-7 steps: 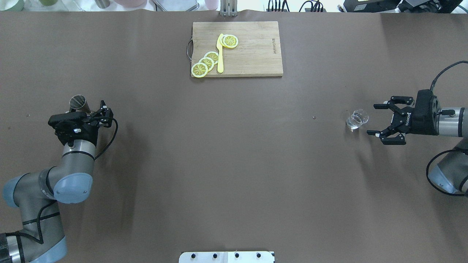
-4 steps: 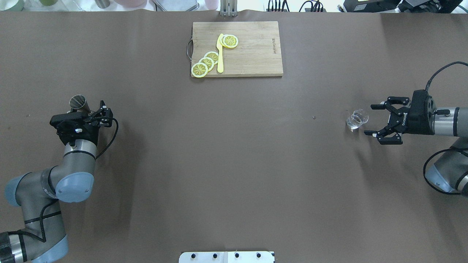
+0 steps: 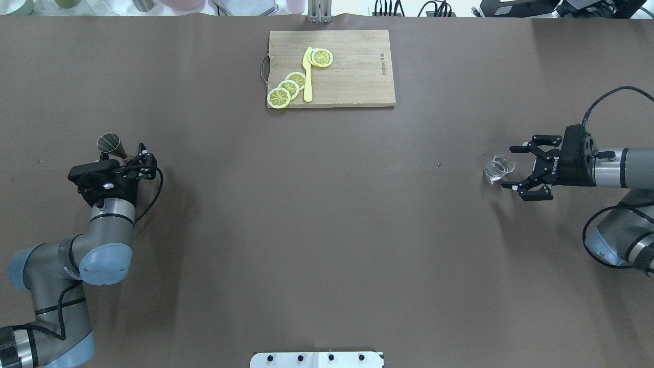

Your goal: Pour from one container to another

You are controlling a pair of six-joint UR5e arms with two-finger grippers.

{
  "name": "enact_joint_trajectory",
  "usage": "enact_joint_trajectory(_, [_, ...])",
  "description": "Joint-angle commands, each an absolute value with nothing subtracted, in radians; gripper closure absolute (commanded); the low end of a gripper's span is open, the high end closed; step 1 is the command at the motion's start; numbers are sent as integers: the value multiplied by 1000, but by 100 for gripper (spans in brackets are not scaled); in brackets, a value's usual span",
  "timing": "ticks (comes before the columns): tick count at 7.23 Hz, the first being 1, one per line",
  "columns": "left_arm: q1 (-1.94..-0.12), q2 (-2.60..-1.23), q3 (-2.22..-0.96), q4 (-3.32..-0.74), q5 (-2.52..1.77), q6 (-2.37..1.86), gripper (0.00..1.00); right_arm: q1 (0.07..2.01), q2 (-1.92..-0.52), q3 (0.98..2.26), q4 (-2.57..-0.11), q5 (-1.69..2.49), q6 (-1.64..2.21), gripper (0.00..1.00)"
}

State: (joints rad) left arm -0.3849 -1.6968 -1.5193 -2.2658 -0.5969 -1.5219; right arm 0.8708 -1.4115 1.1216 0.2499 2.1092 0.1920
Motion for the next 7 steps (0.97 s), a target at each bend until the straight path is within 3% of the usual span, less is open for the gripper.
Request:
enact_joint_trajectory(1, [-383, -1697, -1513, -2263, -592, -1523, 21, 868, -1391, 1100, 250, 2109, 192, 1])
enact_joint_trajectory(4, [-383, -1695, -1511, -2263, -592, -1523, 39, 864, -1390, 1098, 249, 2109, 192, 1])
enact_joint_trajectory(7, [-383, -1695, -1520, -2269, -594, -1522, 68, 862, -1371, 1082, 247, 2108, 192, 1])
